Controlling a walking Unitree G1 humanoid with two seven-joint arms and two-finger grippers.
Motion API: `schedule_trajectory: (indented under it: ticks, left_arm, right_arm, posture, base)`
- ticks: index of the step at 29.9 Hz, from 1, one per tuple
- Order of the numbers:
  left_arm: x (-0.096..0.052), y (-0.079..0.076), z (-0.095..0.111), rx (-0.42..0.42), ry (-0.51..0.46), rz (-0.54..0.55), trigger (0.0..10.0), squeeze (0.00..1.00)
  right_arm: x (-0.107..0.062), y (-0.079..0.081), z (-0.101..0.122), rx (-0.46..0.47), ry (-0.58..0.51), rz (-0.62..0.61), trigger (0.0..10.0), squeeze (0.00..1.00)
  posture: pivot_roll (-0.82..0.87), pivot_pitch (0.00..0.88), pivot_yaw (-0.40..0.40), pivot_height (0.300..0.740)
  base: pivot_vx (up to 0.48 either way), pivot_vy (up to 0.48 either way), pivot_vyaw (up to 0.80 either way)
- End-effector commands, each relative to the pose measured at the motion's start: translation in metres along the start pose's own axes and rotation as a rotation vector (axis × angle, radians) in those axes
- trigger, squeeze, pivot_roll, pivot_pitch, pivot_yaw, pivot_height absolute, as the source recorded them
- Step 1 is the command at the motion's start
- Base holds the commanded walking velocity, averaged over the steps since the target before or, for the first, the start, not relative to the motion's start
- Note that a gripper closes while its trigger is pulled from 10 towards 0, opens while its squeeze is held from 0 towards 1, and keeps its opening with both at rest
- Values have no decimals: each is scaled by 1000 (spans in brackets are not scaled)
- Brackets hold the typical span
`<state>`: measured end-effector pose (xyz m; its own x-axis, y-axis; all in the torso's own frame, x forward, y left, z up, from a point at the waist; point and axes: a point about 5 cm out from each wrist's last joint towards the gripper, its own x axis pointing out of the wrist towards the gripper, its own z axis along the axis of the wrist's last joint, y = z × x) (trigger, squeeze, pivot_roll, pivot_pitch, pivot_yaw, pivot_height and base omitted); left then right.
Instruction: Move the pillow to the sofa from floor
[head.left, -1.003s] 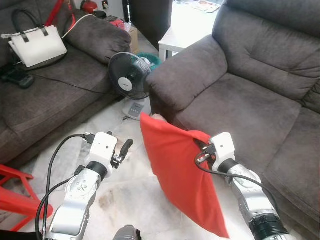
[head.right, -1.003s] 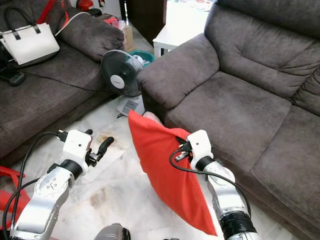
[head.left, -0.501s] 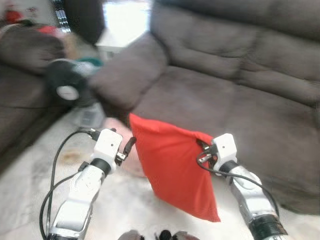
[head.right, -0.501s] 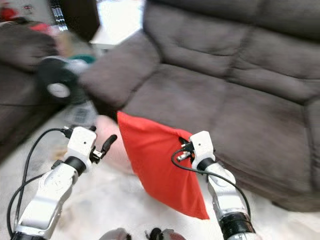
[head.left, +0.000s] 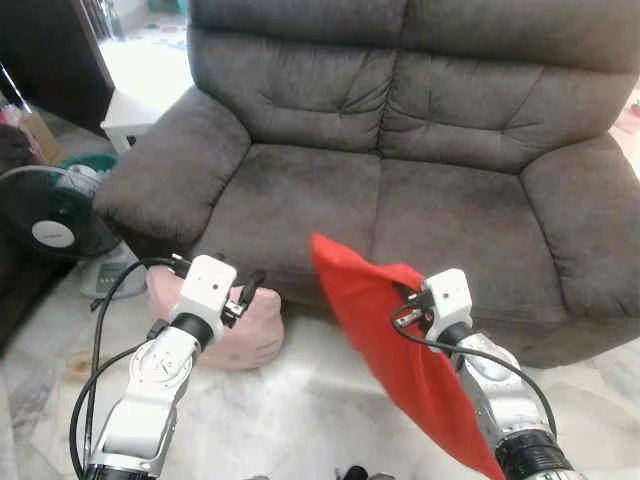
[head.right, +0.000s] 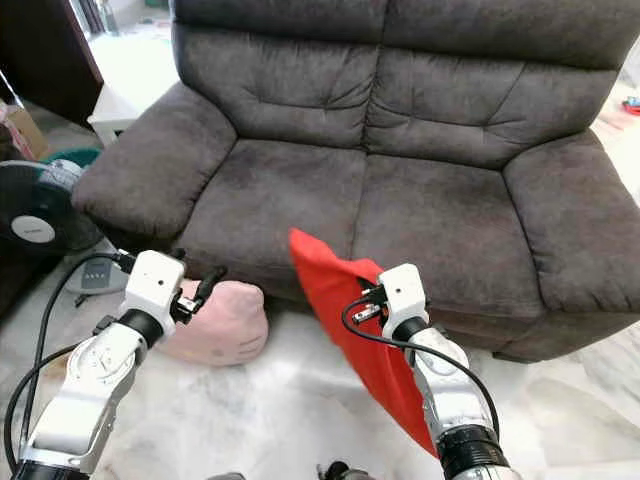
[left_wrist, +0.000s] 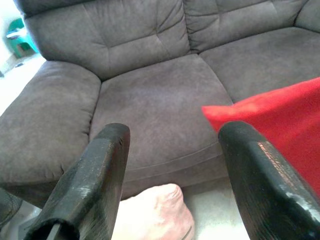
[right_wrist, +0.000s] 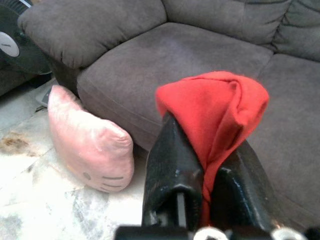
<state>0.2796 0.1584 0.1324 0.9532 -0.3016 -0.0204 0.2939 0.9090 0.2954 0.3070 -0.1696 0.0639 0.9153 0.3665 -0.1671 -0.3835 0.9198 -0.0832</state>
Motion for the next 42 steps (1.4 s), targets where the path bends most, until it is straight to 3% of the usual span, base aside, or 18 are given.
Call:
schedule_trajectory:
  ticks: [1, 6, 15, 19, 23, 25, 27, 33, 37, 42]
  left_arm:
    - [0, -1, -2, -8, 7, -11, 10000, 0]
    - [-2, 0, -6, -1, 20, -44, 10000, 0]
    - [-13, 6, -14, 32, 73, -195, 10000, 0]
    - [-34, 4, -30, 42, 191, -391, 10000, 0]
    - [-47, 6, -37, 31, 259, -483, 10000, 0]
    - [-50, 7, -38, 30, 274, -505, 10000, 0]
    - [-62, 4, -43, 25, 348, -625, 10000, 0]
    - [-87, 2, -55, 42, 506, -809, 10000, 0]
    - [-90, 1, -57, 67, 536, -829, 10000, 0]
    - [-86, -3, -68, 194, 547, -809, 10000, 0]
  right_arm:
    - [8, -1, 33, -45, -148, 5, 10000, 0]
    - [8, -1, 32, -55, -139, 19, 10000, 0]
    - [9, 3, 38, -204, -107, 183, 10000, 0]
    - [3, 2, 39, -289, -51, 314, 10000, 0]
    - [-2, 2, 37, -331, -8, 403, 10000, 0]
    - [-2, 2, 38, -337, -3, 416, 10000, 0]
    - [-4, 3, 40, -338, 2, 452, 10000, 0]
    - [-7, 5, 38, -366, 42, 522, 10000, 0]
    - [-9, 7, 38, -367, 53, 555, 10000, 0]
    - [-12, 13, 43, -368, 44, 619, 10000, 0]
  posture:
    - [183, 67, -17, 740]
    - [185, 74, -19, 740]
    - [189, 80, -20, 740]
    - [195, 83, -22, 740]
    - [198, 85, -24, 740]
    - [198, 85, -24, 740]
    - [198, 85, -22, 740]
    - [199, 84, -21, 740]
    - [201, 85, -20, 740]
    - [199, 82, -17, 740]
  base:
    - [0, 0, 0]
    - [0, 0, 0]
    - [0, 0, 0]
    - [0, 0, 0]
    - [0, 0, 0]
    - [0, 0, 0]
    - [0, 0, 0]
    - [0, 0, 0]
    - [0, 0, 0]
    - [0, 0, 0]
